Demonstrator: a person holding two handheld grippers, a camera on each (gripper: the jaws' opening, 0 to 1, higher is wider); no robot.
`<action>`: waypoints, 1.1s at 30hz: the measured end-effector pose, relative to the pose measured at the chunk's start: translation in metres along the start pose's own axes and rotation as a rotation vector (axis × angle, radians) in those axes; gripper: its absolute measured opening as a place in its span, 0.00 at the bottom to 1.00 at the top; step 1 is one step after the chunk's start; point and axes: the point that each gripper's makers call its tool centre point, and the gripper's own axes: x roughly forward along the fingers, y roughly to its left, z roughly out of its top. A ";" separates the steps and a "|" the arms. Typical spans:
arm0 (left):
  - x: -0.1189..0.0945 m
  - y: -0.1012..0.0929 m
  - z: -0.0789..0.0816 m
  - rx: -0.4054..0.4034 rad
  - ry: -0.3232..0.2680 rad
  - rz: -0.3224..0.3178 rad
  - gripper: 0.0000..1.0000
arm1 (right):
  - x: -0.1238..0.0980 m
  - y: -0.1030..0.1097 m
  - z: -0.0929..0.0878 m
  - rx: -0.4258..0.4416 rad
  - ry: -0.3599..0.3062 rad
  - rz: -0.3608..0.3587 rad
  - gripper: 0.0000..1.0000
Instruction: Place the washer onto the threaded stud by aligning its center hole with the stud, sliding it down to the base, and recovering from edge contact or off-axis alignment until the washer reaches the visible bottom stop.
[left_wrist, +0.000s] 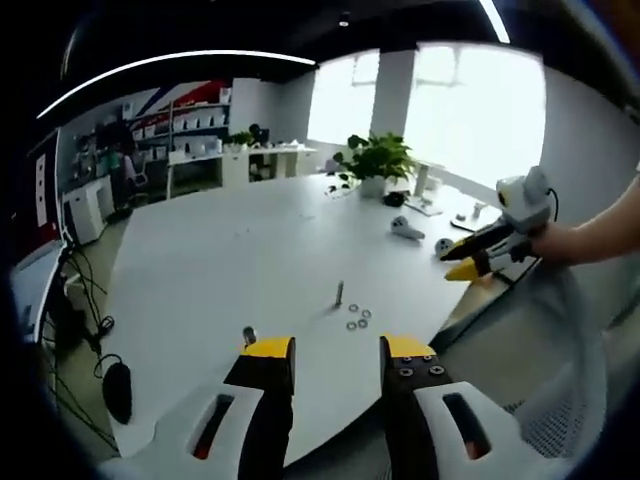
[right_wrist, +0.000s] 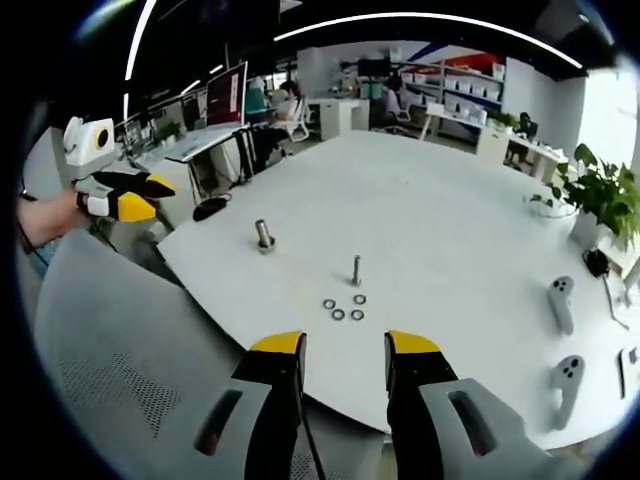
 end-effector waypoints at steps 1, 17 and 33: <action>0.000 -0.002 0.001 0.003 -0.007 -0.007 0.32 | 0.000 -0.001 -0.001 -0.002 0.004 -0.004 0.33; -0.007 0.002 0.007 -0.039 -0.060 -0.004 0.31 | 0.004 0.001 -0.017 -0.056 0.097 -0.020 0.33; -0.004 0.000 0.005 -0.024 -0.039 -0.014 0.30 | 0.007 0.001 -0.022 -0.060 0.128 -0.007 0.33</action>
